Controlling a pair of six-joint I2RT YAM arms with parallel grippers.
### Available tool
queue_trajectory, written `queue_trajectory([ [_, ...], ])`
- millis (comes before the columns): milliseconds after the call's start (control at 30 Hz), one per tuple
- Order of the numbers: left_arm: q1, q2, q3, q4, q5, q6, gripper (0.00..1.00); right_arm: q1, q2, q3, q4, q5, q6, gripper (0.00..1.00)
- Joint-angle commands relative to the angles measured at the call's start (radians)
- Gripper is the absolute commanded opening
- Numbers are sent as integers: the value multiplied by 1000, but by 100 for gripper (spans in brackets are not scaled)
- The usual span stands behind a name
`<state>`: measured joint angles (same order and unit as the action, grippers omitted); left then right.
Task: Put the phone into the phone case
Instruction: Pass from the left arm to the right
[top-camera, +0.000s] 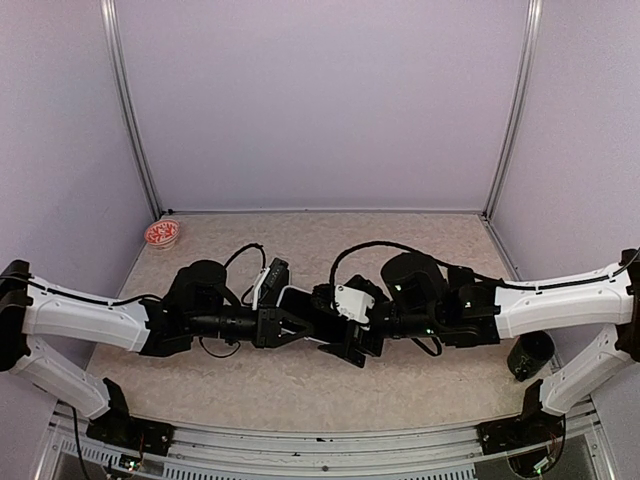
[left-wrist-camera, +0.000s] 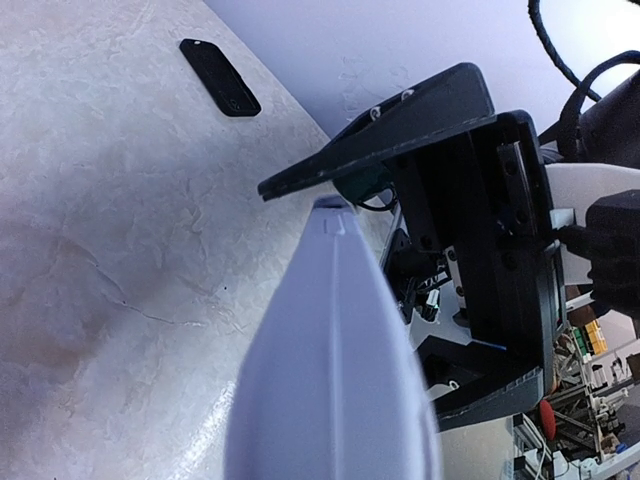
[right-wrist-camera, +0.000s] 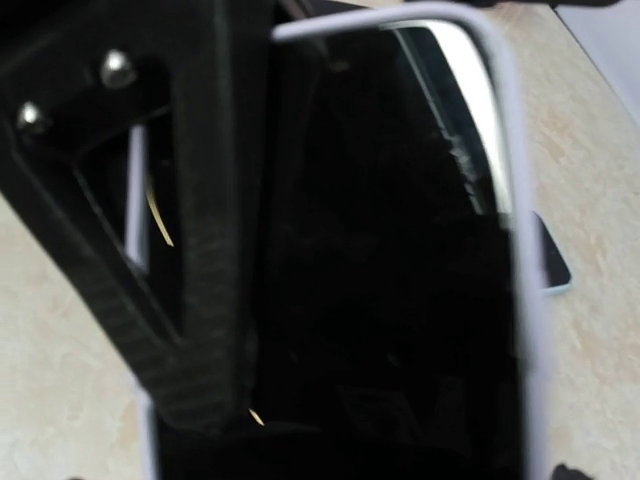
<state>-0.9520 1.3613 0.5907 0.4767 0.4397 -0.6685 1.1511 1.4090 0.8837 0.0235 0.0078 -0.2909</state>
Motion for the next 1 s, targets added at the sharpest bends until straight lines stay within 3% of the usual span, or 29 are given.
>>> queue_trajectory([
  [0,-9,-13,45,66,-6,15,0,12,14,25,7,-49,48,99],
  [200,-13,-13,47,67,-7,10,0,14,26,30,11,-19,49,99],
  [600,-16,-11,45,53,-22,5,0,88,121,83,-7,242,-5,99],
  [967,-16,15,49,53,-17,12,0,98,87,55,20,292,-21,88],
])
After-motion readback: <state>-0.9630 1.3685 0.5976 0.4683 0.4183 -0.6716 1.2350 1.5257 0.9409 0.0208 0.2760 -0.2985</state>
